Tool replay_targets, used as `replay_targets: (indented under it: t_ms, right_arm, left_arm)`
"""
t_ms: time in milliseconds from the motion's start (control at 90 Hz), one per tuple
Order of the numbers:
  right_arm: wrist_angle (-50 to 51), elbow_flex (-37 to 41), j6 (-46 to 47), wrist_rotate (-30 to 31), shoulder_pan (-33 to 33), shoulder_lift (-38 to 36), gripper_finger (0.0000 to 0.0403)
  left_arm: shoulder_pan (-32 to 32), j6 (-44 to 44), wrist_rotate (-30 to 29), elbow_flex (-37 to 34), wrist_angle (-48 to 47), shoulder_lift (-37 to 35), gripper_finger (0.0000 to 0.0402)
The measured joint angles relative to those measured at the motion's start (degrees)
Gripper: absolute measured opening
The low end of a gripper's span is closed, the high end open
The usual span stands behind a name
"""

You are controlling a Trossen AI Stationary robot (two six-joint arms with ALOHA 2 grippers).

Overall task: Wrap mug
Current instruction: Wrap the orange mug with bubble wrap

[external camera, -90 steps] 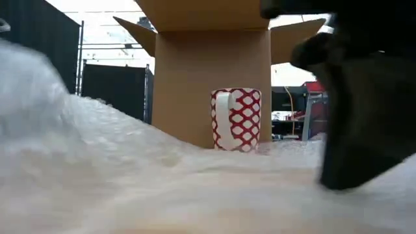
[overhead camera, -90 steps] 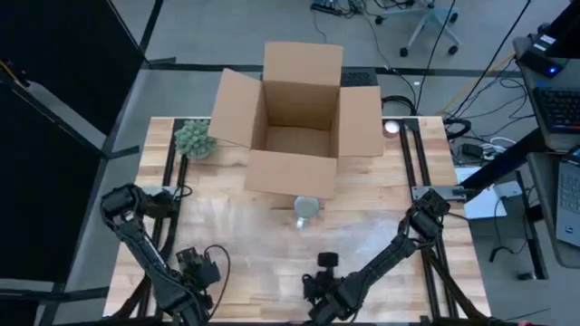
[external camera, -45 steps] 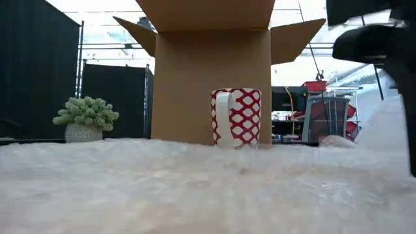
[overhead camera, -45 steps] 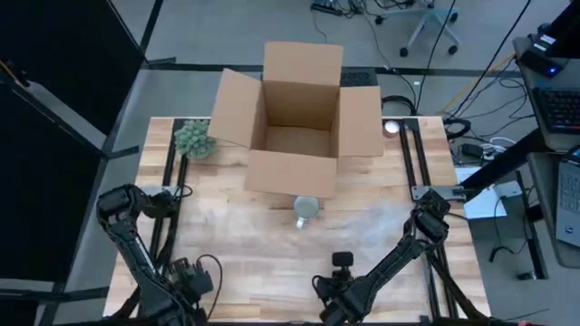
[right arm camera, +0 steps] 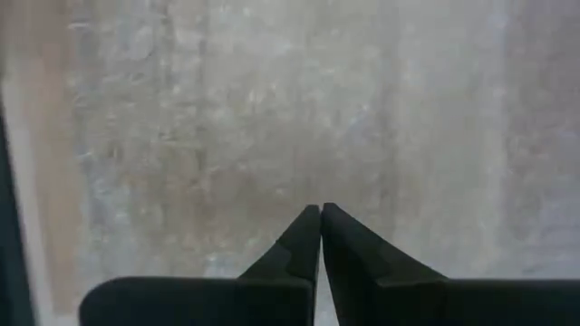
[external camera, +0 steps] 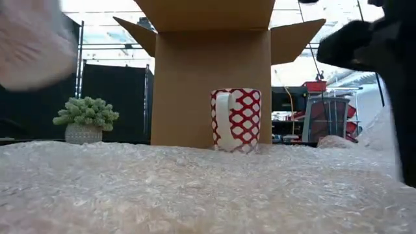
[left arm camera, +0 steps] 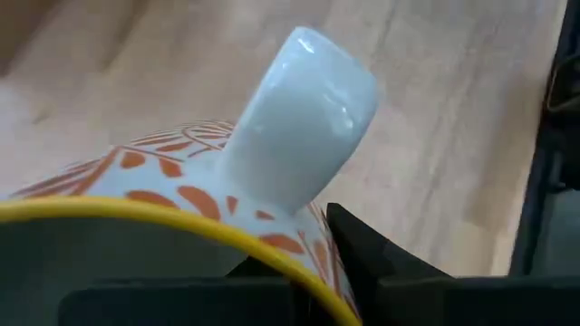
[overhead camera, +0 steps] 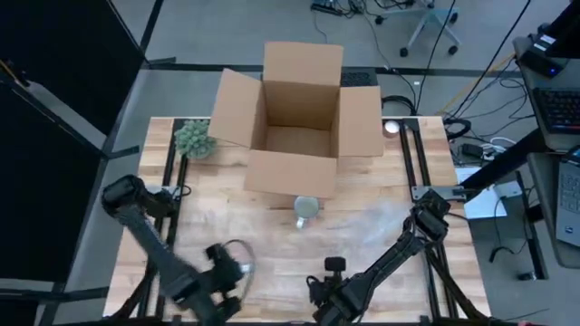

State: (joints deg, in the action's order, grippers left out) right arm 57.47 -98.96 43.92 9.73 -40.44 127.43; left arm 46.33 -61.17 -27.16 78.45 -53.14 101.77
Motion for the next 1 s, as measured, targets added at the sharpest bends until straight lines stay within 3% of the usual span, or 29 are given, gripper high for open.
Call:
replay_targets:
  t_ms: [89,211,489,789,922,1000]
  right_arm:
    - [1.76,0.00,1.85,-2.40,0.84,-0.79,0.0011]
    - [3.28,0.00,3.65,-2.29,1.16,-2.33,0.0041]
    - [3.26,-0.09,5.43,-2.33,-0.18,-4.69,0.0118]
    - [3.75,-0.09,9.80,-2.28,-1.22,-4.69,0.0164]
    - [4.89,-0.09,11.72,-2.15,-1.38,-4.69,0.0174]
    - [5.26,-0.09,12.24,-2.18,-1.34,-4.69,0.0177]
  left_arm:
    - [-5.23,6.50,5.90,-2.11,5.19,0.94,0.0013]
    - [-9.61,12.99,7.95,-3.80,8.23,1.19,0.0013]
    - [-13.37,20.10,18.00,-3.91,9.69,3.68,0.0013]
    - [-13.30,19.97,18.17,-0.49,0.02,2.85,0.0013]
    - [-13.17,20.96,18.17,-0.51,-1.34,3.47,0.0013]
    - [-13.26,22.45,19.09,-1.77,3.06,4.45,0.0013]
